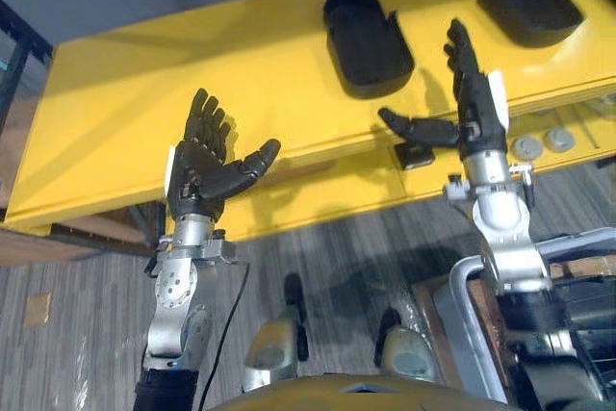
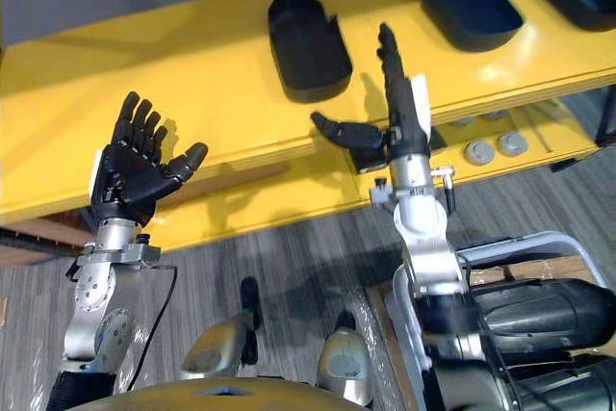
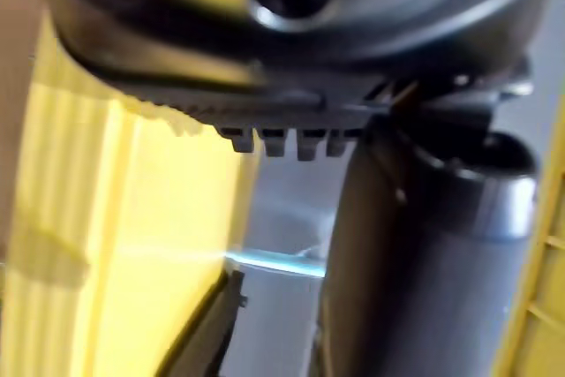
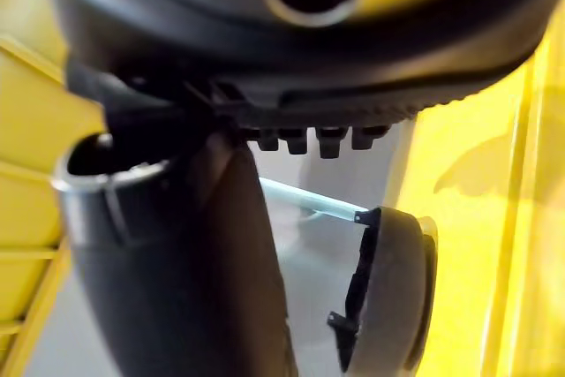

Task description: Walk over and take three plastic housings, then place them on the shelf

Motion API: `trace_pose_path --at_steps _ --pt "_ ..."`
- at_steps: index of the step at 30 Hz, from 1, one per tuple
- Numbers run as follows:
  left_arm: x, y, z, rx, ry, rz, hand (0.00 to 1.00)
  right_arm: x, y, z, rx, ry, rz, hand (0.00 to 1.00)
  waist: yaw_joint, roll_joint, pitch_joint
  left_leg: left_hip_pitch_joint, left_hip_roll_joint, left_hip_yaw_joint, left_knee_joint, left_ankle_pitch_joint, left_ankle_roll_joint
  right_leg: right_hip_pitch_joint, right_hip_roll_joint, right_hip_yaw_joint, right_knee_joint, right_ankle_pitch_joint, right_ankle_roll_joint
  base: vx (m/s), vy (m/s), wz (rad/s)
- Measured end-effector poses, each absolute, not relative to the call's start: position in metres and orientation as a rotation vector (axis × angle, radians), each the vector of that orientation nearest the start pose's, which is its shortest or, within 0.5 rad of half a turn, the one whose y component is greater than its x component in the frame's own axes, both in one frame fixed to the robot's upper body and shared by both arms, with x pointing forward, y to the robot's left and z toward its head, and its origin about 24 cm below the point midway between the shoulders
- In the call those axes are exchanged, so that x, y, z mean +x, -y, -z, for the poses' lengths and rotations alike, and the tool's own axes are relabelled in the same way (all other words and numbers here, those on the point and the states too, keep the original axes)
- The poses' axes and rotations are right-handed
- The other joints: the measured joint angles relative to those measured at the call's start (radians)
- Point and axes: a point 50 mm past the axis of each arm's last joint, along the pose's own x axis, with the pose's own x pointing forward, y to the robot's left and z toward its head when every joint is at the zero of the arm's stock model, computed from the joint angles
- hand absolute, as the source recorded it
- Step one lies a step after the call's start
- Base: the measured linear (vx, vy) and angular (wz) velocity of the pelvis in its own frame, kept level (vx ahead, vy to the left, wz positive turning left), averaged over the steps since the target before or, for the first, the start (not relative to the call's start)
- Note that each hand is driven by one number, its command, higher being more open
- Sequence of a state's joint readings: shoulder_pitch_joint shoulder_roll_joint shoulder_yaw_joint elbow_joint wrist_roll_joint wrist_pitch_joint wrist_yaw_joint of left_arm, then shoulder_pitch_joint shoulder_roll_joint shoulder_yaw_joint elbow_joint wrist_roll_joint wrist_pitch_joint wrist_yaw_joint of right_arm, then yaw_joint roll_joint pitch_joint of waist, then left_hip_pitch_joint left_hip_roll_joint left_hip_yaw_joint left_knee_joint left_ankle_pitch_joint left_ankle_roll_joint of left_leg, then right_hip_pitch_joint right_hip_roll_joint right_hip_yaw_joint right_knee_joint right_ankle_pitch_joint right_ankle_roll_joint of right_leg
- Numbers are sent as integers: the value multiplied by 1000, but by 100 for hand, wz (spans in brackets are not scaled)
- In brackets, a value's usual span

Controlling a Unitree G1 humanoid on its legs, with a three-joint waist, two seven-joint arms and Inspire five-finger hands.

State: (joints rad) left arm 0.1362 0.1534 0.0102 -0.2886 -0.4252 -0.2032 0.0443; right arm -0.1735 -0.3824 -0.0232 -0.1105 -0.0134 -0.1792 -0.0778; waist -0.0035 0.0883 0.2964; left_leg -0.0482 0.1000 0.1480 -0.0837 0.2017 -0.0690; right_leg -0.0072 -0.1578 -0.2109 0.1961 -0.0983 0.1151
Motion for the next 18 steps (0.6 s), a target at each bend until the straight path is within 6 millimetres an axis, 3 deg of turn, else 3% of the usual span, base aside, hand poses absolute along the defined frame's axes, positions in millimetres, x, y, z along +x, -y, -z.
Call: trace_pose_path --at_steps 4,7,11,15,18 --pt "220 -187 -102 -271 375 -37 100 252 217 -137 -362 445 49 100 -32 -42 -43 46 0 53 0 -25 1 48 4 49 -71 37 8 87 19 -41" --pt "220 -186 -101 -280 376 -22 100 234 231 -131 -291 426 134 100 -58 -59 -72 70 1 96 -1 -47 -1 59 5 84 -101 51 10 17 32 -40" --pt "216 -182 -101 -335 382 -20 100 207 234 -111 -211 354 201 100 -91 -61 -101 96 3 145 -4 -66 -6 58 5 130 -115 55 12 6 27 -38" --pt "206 -172 -105 -371 394 34 100 171 232 -71 -66 183 311 100 -113 -59 -120 108 17 212 -5 -76 -9 44 19 190 -145 74 9 20 0 -41" --pt "206 -160 -102 -423 374 83 100 154 230 -55 37 107 375 100 -142 -60 -129 118 25 267 -5 -87 -15 24 27 236 -151 86 11 15 -7 -49"
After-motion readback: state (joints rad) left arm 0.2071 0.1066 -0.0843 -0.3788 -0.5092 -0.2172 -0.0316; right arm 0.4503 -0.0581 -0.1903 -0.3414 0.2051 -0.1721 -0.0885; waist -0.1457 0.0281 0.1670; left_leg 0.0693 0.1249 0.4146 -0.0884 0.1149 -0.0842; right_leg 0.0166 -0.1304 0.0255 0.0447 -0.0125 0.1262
